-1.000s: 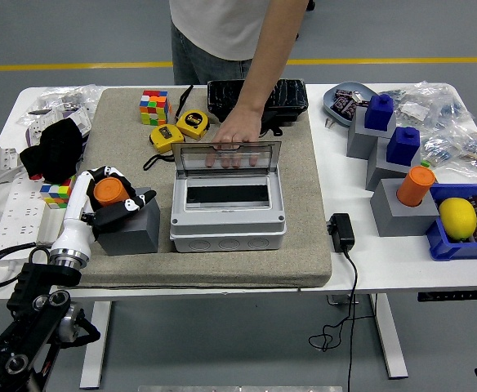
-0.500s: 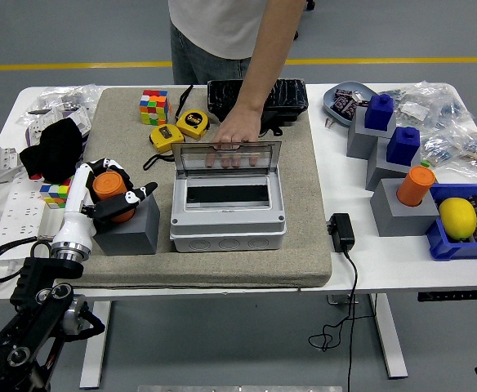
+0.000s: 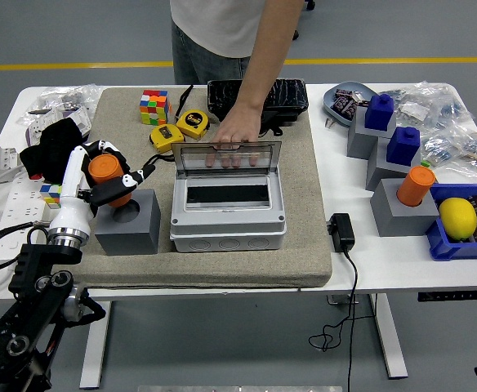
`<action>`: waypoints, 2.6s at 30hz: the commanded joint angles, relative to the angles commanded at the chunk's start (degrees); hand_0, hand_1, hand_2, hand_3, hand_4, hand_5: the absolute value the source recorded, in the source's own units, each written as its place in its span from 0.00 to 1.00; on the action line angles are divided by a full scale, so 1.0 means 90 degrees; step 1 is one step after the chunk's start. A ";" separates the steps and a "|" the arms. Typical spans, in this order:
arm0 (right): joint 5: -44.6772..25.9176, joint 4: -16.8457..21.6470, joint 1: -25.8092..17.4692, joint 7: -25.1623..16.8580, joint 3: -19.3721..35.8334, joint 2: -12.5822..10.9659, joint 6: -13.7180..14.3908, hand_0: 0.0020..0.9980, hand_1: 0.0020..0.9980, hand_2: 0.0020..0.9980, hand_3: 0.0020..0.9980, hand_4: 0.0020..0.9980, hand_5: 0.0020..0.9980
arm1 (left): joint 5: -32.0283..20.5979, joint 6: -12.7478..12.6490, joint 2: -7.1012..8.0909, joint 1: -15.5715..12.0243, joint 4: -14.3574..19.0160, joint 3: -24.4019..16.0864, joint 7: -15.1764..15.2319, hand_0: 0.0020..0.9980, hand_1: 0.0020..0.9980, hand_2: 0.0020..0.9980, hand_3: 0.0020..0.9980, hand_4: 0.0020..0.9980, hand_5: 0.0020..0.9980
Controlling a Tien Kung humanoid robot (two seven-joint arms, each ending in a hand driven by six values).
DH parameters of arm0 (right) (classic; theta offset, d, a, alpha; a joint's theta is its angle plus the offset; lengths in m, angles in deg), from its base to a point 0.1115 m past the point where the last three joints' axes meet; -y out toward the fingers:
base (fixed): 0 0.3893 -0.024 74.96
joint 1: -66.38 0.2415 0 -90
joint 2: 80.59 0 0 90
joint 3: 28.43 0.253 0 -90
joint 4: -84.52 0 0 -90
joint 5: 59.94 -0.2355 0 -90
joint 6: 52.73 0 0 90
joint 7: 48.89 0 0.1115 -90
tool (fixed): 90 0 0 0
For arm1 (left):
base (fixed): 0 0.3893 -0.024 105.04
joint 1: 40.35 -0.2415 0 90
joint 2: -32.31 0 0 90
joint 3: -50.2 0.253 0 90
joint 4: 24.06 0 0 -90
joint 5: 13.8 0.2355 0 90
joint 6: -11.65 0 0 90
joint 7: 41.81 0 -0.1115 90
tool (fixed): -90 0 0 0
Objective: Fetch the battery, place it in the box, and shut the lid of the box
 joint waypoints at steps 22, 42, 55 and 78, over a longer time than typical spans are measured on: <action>0.0036 0.0000 0.0021 0.0016 -0.0012 -0.0036 -0.0004 0.88 0.84 0.78 0.83 1.00 1.00 | 0.1987 -0.0886 0.0635 0.0689 0.0781 0.1602 0.0139 0.08 0.00 0.04 0.02 1.00 0.25; 0.0060 0.0000 0.0058 0.0021 -0.0065 -0.0071 -0.0003 0.88 0.84 0.78 0.83 1.00 1.00 | 0.1902 -0.1424 0.0401 0.1600 -0.0063 0.3485 0.0435 0.08 0.00 0.03 0.00 1.00 0.26; 0.0090 0.0000 0.0072 0.0028 -0.0073 -0.0064 -0.0006 0.88 0.85 0.78 0.83 1.00 1.00 | 0.1570 -0.1710 0.0131 0.2147 -0.1307 0.3842 0.0734 0.08 0.00 0.03 0.01 1.00 0.24; 0.0102 0.0000 0.0081 0.0040 -0.0092 -0.0075 -0.0013 0.88 0.85 0.78 0.83 1.00 1.00 | 0.1396 -0.1817 -0.0170 0.2462 -0.2684 0.3898 0.0833 0.08 0.00 0.03 0.01 1.00 0.24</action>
